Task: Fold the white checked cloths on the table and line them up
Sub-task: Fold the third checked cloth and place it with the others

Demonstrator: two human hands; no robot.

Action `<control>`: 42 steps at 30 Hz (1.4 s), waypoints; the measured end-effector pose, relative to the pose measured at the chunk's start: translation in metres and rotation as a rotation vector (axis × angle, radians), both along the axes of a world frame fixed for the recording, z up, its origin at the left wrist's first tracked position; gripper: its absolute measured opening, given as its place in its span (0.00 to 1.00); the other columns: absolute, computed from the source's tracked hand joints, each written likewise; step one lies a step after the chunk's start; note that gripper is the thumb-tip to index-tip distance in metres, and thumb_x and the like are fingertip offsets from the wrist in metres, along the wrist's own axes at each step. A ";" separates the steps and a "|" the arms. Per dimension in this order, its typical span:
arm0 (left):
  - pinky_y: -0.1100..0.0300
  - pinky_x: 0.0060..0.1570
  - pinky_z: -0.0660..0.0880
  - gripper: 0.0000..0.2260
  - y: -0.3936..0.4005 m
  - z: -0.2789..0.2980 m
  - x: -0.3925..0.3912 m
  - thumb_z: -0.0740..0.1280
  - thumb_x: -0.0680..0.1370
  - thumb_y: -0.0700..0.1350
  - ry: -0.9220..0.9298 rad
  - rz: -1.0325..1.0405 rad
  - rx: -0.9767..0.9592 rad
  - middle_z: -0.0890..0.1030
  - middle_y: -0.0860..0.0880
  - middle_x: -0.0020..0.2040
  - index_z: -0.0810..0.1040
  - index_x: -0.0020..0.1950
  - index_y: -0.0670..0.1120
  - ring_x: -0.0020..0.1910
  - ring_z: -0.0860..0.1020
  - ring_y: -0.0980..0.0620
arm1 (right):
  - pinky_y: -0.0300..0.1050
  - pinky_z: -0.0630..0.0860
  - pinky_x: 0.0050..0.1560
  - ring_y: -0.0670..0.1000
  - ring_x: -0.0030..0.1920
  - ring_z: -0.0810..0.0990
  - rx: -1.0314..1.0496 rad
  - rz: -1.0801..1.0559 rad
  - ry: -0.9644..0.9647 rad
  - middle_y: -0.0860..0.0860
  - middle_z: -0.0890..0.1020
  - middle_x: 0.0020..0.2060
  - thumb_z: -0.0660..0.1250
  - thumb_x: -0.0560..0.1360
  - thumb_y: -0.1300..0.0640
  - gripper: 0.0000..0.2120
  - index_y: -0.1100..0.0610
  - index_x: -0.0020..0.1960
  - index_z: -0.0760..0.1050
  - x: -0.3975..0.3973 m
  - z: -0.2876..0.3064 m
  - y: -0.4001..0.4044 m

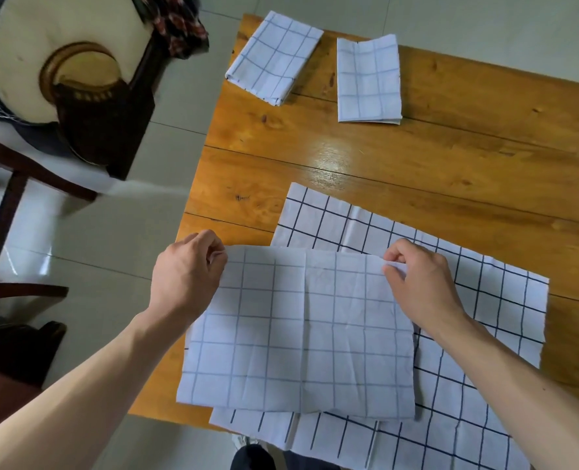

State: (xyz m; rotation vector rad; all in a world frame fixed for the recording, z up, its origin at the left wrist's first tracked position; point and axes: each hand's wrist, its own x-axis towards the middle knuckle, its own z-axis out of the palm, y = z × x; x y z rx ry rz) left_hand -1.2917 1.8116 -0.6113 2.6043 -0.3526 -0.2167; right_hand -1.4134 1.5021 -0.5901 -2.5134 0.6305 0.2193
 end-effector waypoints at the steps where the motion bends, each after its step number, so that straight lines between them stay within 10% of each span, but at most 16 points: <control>1: 0.48 0.33 0.76 0.05 0.000 0.000 0.000 0.71 0.74 0.39 0.002 -0.001 0.004 0.79 0.50 0.36 0.78 0.41 0.47 0.33 0.76 0.44 | 0.43 0.71 0.44 0.52 0.45 0.77 -0.006 0.013 -0.002 0.50 0.80 0.42 0.68 0.76 0.64 0.05 0.56 0.46 0.74 0.000 0.000 -0.001; 12: 0.48 0.41 0.74 0.13 0.001 -0.002 -0.001 0.77 0.71 0.40 -0.134 -0.041 0.094 0.76 0.45 0.49 0.77 0.52 0.44 0.47 0.71 0.42 | 0.51 0.73 0.44 0.55 0.46 0.75 -0.150 0.033 -0.076 0.50 0.74 0.44 0.76 0.69 0.63 0.14 0.55 0.45 0.71 0.000 -0.004 -0.004; 20: 0.50 0.26 0.74 0.04 -0.003 -0.015 -0.011 0.69 0.77 0.33 -0.124 -0.218 0.049 0.74 0.45 0.44 0.80 0.44 0.40 0.31 0.73 0.43 | 0.49 0.65 0.44 0.56 0.46 0.74 -0.399 0.341 -0.057 0.52 0.77 0.44 0.69 0.64 0.76 0.17 0.59 0.46 0.81 -0.006 -0.017 0.010; 24: 0.47 0.37 0.76 0.03 -0.011 -0.010 -0.026 0.67 0.77 0.36 -0.101 -0.162 0.058 0.73 0.43 0.46 0.77 0.44 0.39 0.38 0.73 0.43 | 0.53 0.78 0.46 0.58 0.47 0.77 -0.296 0.264 -0.034 0.56 0.77 0.47 0.70 0.74 0.61 0.06 0.64 0.47 0.78 -0.011 -0.009 0.034; 30: 0.46 0.49 0.74 0.21 -0.028 -0.003 -0.058 0.67 0.77 0.52 -0.036 -0.124 0.386 0.74 0.41 0.62 0.74 0.64 0.40 0.56 0.73 0.40 | 0.54 0.76 0.58 0.60 0.63 0.71 -0.286 0.170 0.185 0.60 0.70 0.66 0.54 0.76 0.32 0.39 0.63 0.72 0.66 -0.017 -0.002 0.070; 42: 0.45 0.78 0.50 0.30 -0.021 -0.032 -0.087 0.51 0.83 0.58 -0.026 -0.494 0.314 0.49 0.48 0.83 0.52 0.83 0.48 0.82 0.47 0.47 | 0.63 0.52 0.77 0.60 0.80 0.41 -0.327 0.196 0.143 0.60 0.43 0.80 0.48 0.79 0.35 0.37 0.53 0.81 0.46 -0.052 -0.040 0.085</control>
